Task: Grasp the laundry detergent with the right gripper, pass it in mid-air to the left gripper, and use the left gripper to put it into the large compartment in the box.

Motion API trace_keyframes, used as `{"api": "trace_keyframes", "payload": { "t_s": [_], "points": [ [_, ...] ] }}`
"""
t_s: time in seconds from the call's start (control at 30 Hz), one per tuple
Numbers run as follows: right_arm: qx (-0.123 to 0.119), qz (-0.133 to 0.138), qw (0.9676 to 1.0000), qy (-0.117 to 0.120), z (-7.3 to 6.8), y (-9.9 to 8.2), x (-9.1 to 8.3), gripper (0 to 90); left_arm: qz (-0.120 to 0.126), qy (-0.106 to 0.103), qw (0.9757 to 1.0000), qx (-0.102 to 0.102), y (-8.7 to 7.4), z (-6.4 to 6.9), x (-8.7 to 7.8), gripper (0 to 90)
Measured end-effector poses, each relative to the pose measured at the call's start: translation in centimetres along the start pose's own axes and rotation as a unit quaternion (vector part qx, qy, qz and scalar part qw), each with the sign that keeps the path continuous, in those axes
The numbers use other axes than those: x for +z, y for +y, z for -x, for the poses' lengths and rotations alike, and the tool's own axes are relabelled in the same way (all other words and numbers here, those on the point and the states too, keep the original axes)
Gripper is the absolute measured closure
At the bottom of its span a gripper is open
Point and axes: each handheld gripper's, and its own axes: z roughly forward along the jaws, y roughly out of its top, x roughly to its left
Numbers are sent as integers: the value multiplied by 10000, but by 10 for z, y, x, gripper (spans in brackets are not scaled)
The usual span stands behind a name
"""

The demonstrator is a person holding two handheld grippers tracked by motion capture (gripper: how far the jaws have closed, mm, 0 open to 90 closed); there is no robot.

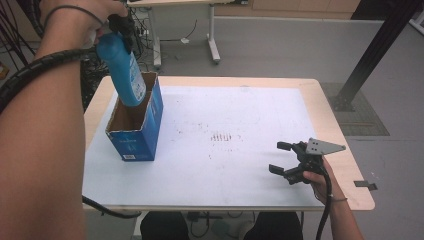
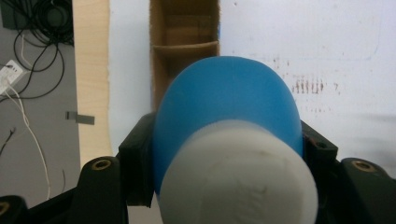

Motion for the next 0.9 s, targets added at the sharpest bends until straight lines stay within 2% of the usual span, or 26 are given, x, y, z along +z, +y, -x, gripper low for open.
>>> {"api": "trace_keyframes", "payload": {
  "t_s": [0.37, 0.43, 0.7, 0.8, 0.9],
  "points": [
    [-18, -63, 10000, -27, -1, 1, 2, 49, -16, 18, 10000, -61, 3, -5, 6, 377],
    [-16, -71, 10000, -25, 0, 1, 2, 49, -34, 29, 9999, -122, 4, -8, 10, 377],
    [1, -84, 10000, -24, 1, 0, 4, 49, -83, 71, 9998, -135, 8, -12, 26, 377],
    [8, -102, 9999, -25, 1, 0, 5, 49, -204, 84, 9997, -115, 12, -15, 37, 377],
    [12, -101, 9999, -15, 2, 0, 6, 49, -217, 75, 9996, -136, 13, -18, 42, 377]
  ]
}}
